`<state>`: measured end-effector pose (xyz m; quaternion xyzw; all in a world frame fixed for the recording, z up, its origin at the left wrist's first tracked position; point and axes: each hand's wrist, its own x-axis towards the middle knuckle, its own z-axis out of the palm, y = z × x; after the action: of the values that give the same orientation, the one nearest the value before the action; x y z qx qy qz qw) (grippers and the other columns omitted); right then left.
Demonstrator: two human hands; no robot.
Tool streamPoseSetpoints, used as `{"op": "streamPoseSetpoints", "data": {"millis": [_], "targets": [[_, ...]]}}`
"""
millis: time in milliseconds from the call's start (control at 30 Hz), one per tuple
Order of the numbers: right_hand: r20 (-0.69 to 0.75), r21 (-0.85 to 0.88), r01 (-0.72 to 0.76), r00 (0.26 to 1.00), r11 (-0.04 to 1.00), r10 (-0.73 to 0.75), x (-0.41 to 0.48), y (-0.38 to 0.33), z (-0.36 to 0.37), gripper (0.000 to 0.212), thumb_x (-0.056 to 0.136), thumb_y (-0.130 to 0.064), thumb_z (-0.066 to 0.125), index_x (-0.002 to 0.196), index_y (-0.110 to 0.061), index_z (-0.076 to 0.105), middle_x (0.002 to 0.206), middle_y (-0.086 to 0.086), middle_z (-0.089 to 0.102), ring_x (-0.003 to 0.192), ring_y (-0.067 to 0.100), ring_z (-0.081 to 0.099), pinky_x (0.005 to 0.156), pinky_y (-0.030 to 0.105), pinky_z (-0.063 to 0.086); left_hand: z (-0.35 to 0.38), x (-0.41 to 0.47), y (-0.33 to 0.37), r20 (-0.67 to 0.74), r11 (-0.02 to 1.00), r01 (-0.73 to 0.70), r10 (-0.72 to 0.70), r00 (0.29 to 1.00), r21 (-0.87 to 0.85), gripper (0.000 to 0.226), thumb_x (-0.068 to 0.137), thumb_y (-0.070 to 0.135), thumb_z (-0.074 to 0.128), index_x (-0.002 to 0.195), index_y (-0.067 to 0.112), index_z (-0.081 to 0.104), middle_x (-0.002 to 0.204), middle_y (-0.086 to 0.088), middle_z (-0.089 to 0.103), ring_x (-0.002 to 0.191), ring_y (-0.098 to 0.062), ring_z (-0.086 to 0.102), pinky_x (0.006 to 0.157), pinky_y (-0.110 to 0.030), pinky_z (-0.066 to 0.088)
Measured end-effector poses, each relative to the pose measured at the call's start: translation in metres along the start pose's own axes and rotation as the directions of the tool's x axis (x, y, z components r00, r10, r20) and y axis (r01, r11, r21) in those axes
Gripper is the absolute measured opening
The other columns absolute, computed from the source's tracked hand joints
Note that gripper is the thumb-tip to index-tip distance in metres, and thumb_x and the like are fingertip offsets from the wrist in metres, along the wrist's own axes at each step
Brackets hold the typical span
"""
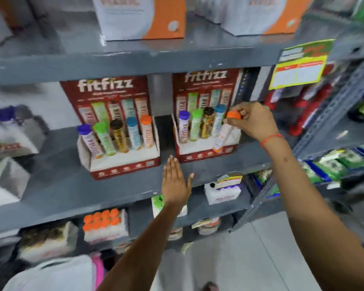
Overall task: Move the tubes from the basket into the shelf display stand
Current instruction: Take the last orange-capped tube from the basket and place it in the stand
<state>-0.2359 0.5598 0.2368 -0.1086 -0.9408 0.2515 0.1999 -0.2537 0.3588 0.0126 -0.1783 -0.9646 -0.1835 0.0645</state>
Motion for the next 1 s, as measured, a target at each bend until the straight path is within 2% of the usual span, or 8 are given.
{"op": "streamPoseSetpoints", "data": {"millis": [167,333,533,733,1000], "targets": [[-0.053,-0.034,-0.072,0.996,0.997,0.07,0.033,0.033,0.003,0.023,0.076,-0.024,0.073,0.094,-0.01,0.072,0.101,0.018,0.073,0.098,0.034,0.066,0.08,0.039,0.051,0.012,0.006,0.002,0.038,0.989,0.085,-0.09,0.995,0.122,0.077,0.097,0.052,0.018,0.145,-0.007,0.007,0.155,-0.024,0.011,0.145,-0.031,0.008,0.12,-0.04,0.005],[-0.009,-0.031,-0.127,0.992,0.991,0.127,0.058,0.042,0.021,0.025,0.082,-0.021,0.067,0.1,-0.005,0.068,0.108,0.021,0.07,0.104,0.036,0.062,0.088,0.037,0.049,0.012,0.006,0.002,0.03,0.985,0.092,-0.097,0.995,0.148,0.077,0.096,0.054,0.017,0.146,-0.004,0.009,0.156,-0.022,0.014,0.145,-0.03,0.01,0.119,-0.039,0.005],[-0.007,-0.023,-0.103,0.995,0.994,0.102,0.078,0.045,0.029,0.027,0.085,-0.023,0.064,0.107,-0.008,0.067,0.114,0.02,0.068,0.11,0.036,0.06,0.093,0.037,0.047,0.012,0.005,0.003,0.05,0.978,0.102,-0.112,0.992,0.183,0.081,0.09,0.06,-0.001,0.148,0.004,0.003,0.158,-0.015,0.007,0.146,-0.027,0.003,0.118,-0.037,0.001],[0.028,0.012,-0.043,0.999,0.999,0.042,0.093,0.051,0.034,0.034,0.082,-0.021,0.069,0.113,-0.008,0.066,0.119,0.016,0.068,0.11,0.033,0.062,0.096,0.034,0.048,0.012,0.005,0.004,0.066,0.974,0.12,-0.135,0.989,0.194,0.079,0.091,0.06,0.003,0.149,0.006,0.002,0.159,-0.012,0.005,0.146,-0.025,0.001,0.118,-0.036,0.0],[0.129,0.013,-0.06,0.99,0.998,0.058,0.095,0.065,0.047,0.039,0.078,-0.019,0.074,0.114,-0.006,0.066,0.12,0.017,0.068,0.111,0.034,0.062,0.1,0.037,0.048,0.008,0.005,0.007,0.094,0.972,0.128,-0.149,0.984,0.197,0.079,0.091,0.06,0.002,0.149,0.007,0.0,0.159,-0.012,0.002,0.146,-0.025,-0.001,0.12,-0.038,0.003]]}}
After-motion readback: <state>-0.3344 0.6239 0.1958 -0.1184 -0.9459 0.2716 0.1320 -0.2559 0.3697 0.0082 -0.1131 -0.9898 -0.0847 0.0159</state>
